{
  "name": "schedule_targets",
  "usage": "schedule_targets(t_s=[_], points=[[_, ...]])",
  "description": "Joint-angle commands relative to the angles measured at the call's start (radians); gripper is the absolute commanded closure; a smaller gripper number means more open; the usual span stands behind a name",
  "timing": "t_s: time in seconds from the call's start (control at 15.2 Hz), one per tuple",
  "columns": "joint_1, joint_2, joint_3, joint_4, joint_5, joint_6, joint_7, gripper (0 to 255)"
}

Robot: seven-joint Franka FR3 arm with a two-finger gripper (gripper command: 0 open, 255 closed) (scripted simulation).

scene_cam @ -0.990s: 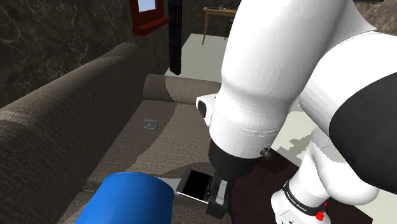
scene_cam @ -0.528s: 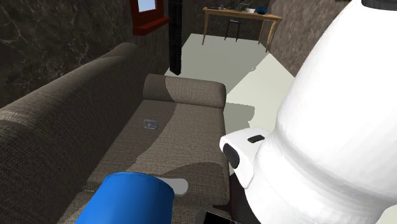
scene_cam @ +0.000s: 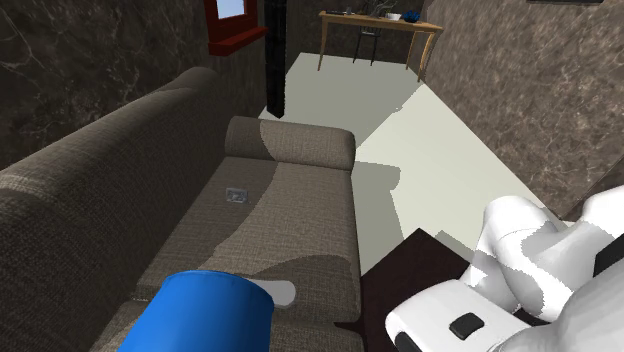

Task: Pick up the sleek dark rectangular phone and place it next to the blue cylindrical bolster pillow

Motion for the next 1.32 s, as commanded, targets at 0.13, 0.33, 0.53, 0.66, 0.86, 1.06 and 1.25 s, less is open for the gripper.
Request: schedule_targets(t_s=[0.13, 0.33, 0.53, 0.66, 0.86, 1.06, 1.25], points=[[0.002, 0.004, 0.024, -0.045, 0.015, 0.051, -0.003, 255], [0.002, 0.011, 0.043, -0.077, 0.026, 0.092, -0.005, 255], [0.001, 0.021, 0.065, -0.107, 0.037, 0.133, -0.007, 255], [-0.001, 0.028, 0.080, -0.126, 0.045, 0.162, -0.008, 255], [-0.005, 0.043, 0.104, -0.154, 0.055, 0.205, -0.009, 255], [-0.011, 0.060, 0.130, -0.179, 0.065, 0.250, -0.010, 255], [-0.020, 0.080, 0.158, -0.203, 0.073, 0.296, -0.010, 255]])
